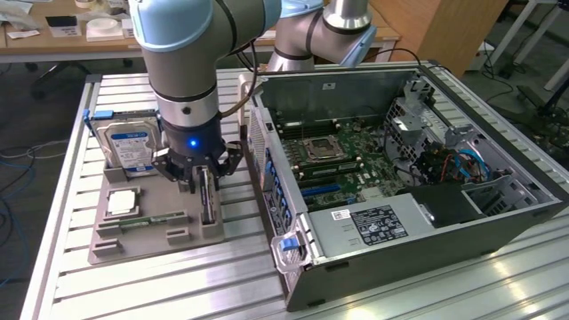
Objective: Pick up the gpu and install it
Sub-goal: 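Pick up the gpu and move the gpu toward the slot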
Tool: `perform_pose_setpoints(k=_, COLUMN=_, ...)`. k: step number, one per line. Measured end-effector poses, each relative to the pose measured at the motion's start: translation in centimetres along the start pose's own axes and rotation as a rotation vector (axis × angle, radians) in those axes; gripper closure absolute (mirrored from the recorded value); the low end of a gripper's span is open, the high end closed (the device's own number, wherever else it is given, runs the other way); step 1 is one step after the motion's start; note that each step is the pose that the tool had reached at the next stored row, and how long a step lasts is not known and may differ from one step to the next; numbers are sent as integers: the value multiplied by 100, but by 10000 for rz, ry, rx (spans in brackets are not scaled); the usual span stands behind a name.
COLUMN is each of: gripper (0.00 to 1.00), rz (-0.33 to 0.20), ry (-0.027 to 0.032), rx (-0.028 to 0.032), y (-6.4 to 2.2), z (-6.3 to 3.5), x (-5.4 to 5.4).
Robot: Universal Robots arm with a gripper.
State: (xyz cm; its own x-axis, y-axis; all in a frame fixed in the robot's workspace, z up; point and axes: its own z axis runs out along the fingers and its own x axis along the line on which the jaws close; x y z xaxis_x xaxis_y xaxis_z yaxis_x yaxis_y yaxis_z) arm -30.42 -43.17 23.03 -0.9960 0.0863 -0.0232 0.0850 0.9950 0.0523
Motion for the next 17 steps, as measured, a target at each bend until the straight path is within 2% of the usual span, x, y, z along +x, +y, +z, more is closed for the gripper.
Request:
perform_pose_setpoints(k=7, gripper=53, rz=0, ry=0, rx=-1, y=36, z=5, x=3)
perform_pose_setpoints(k=17, gripper=53, rz=0, ry=1, rx=1, y=35, z=23, x=4)
